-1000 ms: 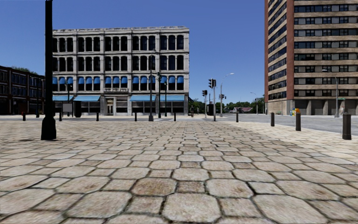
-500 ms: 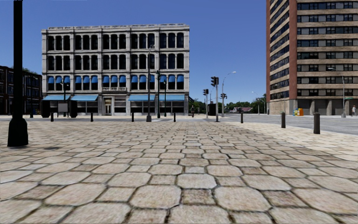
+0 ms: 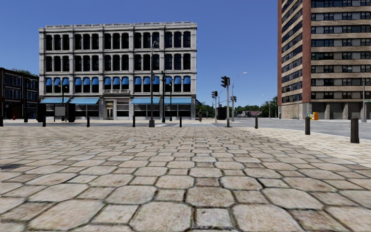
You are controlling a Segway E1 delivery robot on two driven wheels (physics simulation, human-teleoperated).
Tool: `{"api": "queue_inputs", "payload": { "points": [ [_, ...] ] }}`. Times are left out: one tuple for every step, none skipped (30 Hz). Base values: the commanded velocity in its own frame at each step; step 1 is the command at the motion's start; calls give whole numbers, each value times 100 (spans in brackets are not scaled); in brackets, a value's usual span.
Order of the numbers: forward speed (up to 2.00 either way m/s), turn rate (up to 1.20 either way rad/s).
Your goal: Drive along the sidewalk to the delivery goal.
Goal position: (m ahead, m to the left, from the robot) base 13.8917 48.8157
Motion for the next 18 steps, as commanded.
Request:
{"api": "queue_inputs", "payload": {
  "points": [
    [200,0],
    [200,0],
    [200,0],
    [200,0],
    [200,0],
    [200,0],
    [200,0],
    [200,0],
    [200,0],
    [200,0],
    [200,0],
    [199,5],
    [199,5],
    [199,14],
    [199,19],
    [199,27],
    [199,33],
    [199,33]
  ]
}}
